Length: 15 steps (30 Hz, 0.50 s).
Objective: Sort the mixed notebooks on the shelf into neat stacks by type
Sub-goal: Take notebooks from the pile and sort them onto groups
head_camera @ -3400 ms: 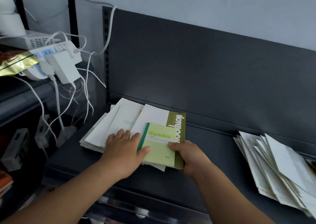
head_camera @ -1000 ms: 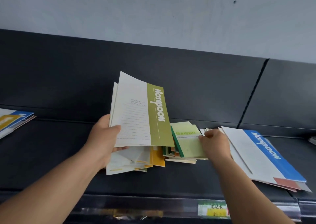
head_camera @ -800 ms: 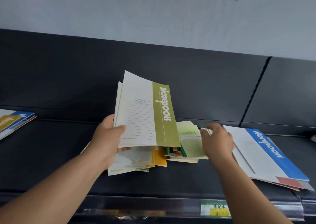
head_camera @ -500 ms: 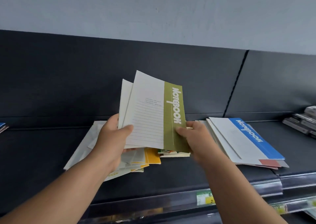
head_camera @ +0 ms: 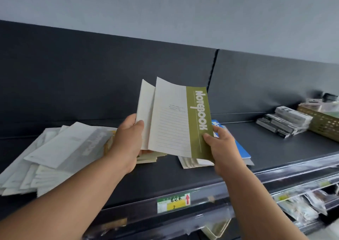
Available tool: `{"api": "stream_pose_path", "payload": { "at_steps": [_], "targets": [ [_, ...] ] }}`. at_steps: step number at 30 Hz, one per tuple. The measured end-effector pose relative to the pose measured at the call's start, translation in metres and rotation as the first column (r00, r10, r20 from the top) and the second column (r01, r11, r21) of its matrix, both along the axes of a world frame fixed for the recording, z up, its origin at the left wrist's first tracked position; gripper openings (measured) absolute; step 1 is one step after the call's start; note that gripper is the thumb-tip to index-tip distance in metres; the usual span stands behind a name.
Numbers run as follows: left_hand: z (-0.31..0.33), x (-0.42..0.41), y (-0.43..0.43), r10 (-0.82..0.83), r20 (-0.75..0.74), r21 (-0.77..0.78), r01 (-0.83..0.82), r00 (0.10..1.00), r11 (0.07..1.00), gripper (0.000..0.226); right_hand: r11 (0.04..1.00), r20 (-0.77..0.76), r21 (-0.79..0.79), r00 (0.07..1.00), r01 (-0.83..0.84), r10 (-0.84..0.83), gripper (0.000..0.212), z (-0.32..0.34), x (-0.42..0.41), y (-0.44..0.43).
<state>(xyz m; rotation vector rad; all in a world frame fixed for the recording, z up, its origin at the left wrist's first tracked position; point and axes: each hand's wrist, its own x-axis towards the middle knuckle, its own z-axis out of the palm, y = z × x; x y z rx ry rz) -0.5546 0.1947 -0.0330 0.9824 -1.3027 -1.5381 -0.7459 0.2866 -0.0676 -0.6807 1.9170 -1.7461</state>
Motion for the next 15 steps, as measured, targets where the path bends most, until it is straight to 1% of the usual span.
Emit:
{"api": "stream_pose_path", "payload": {
  "at_steps": [2, 5, 10, 13, 15],
  "targets": [
    [-0.005, -0.023, 0.011, 0.020, 0.008, 0.019, -0.020, 1.000, 1.000, 0.032, 1.000, -0.008, 0.028, 1.000, 0.006, -0.005, 0.026, -0.001, -0.030, 0.011],
    [-0.009, -0.050, 0.025, 0.068, 0.053, -0.003, -0.068, 0.996, 0.998, 0.030, 0.998, -0.047, 0.061, 0.999, 0.019, -0.017, 0.027, -0.002, -0.074, 0.026],
    [-0.013, -0.071, 0.038, 0.152, 0.051, -0.033, -0.151, 0.987, 0.988, 0.027, 0.990, -0.069, 0.134, 0.997, 0.038, -0.028, 0.028, -0.011, -0.133, 0.034],
    [-0.017, -0.074, 0.041, 0.213, 0.083, -0.037, -0.211, 0.973, 0.977, 0.030, 0.970, -0.102, 0.238, 0.995, 0.043, -0.019, 0.034, -0.022, -0.158, 0.030],
    [-0.017, -0.075, 0.042, 0.246, 0.100, -0.037, -0.243, 0.964, 0.969, 0.031, 0.930, -0.189, 0.367, 0.981, 0.033, 0.040, 0.035, -0.033, -0.169, 0.026]
  ]
}}
